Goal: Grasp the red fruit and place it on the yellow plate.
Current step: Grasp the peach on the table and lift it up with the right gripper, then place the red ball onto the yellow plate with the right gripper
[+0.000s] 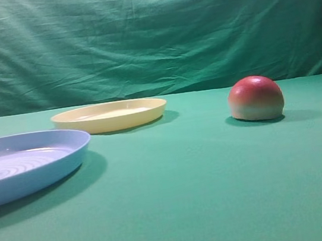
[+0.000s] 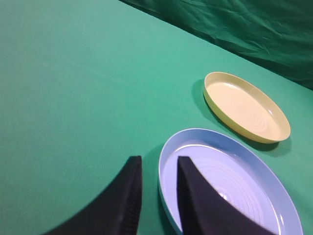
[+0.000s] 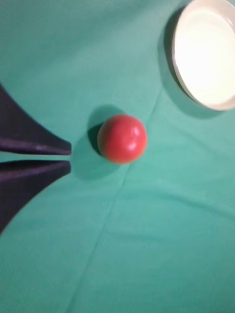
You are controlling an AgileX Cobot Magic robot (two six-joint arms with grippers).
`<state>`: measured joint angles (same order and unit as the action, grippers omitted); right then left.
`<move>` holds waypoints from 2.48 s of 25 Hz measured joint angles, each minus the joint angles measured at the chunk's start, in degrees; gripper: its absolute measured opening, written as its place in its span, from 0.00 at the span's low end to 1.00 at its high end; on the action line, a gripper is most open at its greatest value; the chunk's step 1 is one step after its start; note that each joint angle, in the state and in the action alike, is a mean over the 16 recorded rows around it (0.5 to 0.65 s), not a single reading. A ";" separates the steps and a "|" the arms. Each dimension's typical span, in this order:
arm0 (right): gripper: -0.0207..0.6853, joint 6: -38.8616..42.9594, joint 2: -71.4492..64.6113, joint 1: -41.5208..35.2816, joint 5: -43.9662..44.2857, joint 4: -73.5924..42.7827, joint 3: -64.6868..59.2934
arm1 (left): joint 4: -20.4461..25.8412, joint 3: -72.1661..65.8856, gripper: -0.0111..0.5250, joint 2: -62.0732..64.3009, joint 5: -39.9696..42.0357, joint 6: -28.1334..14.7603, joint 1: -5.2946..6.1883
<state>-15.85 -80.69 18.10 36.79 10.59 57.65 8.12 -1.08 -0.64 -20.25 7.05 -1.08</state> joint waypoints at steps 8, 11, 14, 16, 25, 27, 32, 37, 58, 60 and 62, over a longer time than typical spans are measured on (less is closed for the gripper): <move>0.61 0.82 -14.13 1.00 0.32 0.75 7.61 | 0.00 0.00 0.31 0.00 0.00 0.00 0.00; 0.78 0.61 -18.01 1.00 -0.26 1.33 8.85 | 0.00 0.00 0.31 0.00 0.00 0.00 0.00; 0.89 0.08 -21.44 1.00 -1.14 1.82 9.47 | 0.00 0.00 0.31 0.00 0.00 0.00 0.00; 0.93 -0.49 -23.48 1.04 -1.88 2.03 9.69 | 0.00 0.00 0.31 0.00 0.00 0.00 0.00; 0.74 -3.47 -29.38 1.97 -5.05 2.23 11.11 | 0.00 0.00 0.31 0.00 0.00 0.00 0.00; 0.67 -4.04 -29.92 2.37 -4.74 2.25 12.44 | 0.00 0.00 0.31 0.00 0.00 0.00 0.00; 0.52 -4.75 -30.46 4.43 -3.61 2.39 18.36 | 0.00 0.00 0.31 0.00 0.00 0.00 0.00; 0.44 -4.89 -32.04 8.13 -3.69 2.79 27.01 | 0.00 0.00 0.31 0.00 0.00 0.00 0.00; 0.77 -6.33 -48.74 17.09 -9.26 3.98 47.51 | 0.00 0.00 0.31 0.00 0.00 0.00 0.00; 0.81 -6.65 -48.38 17.09 -8.13 3.06 49.02 | 0.00 0.00 0.31 0.00 0.00 0.00 0.00; 0.82 -6.88 -47.51 17.09 -6.42 1.84 50.69 | 0.00 0.00 0.31 0.00 0.00 0.00 0.00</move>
<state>-22.73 -128.21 35.19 30.37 12.43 108.34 8.12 -1.08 -0.64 -20.25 7.05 -1.08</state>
